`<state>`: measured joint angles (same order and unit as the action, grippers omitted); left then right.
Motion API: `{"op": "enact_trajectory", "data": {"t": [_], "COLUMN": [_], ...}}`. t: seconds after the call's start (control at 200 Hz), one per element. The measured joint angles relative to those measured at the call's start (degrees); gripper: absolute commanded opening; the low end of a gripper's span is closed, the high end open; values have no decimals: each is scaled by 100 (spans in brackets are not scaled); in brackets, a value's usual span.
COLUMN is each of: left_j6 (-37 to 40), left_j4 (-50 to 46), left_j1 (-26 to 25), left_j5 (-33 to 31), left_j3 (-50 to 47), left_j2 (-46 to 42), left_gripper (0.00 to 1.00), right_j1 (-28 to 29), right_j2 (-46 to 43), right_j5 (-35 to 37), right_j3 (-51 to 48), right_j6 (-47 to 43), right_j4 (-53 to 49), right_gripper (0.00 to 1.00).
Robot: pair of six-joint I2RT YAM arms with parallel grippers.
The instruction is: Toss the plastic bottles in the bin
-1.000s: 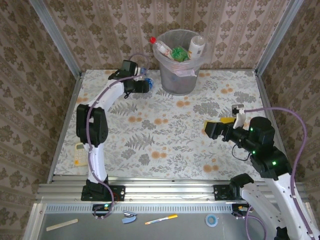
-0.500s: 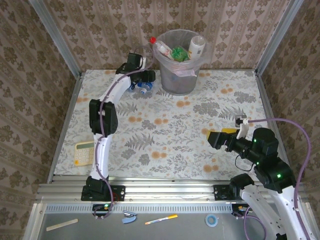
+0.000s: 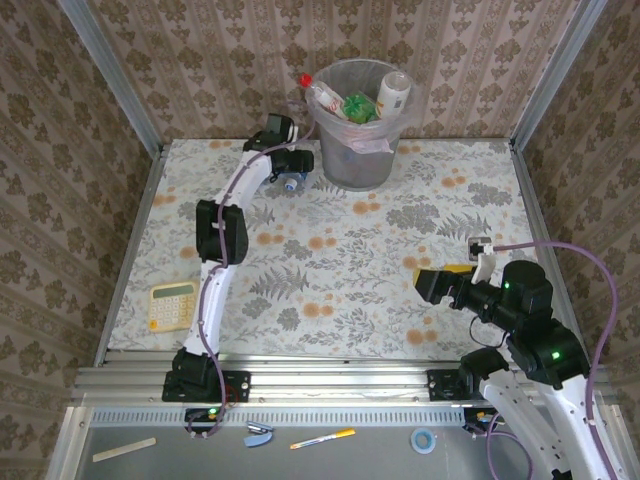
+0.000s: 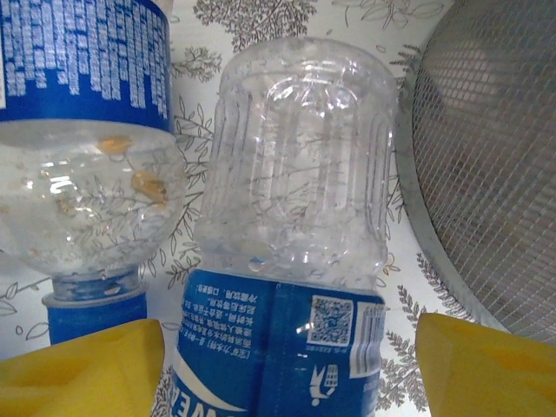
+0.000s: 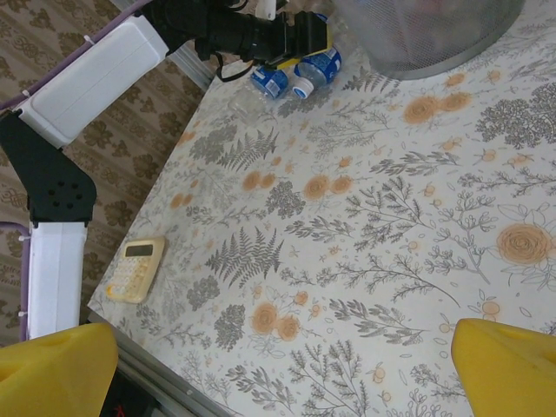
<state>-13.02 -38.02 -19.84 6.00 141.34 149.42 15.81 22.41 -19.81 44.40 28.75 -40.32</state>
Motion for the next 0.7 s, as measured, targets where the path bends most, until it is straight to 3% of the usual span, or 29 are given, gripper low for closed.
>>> {"op": "enact_trajectory", "data": {"t": [0.42,0.7], "left_j6": [66,70], "left_j4": [-179,-129], "left_j1": [-190,-238], "left_j5": [-173,-203], "left_j3": [-20,-597], "left_j2": [11,11], "left_gripper": [78,77], "right_j1": [0,0], "right_j2": [-63,-72], "right_j5": [0,2], "right_j3": [-120,-118], "right_j6": [-2,-4], "right_j4": [-33,-31], "right_gripper": [100,100]}}
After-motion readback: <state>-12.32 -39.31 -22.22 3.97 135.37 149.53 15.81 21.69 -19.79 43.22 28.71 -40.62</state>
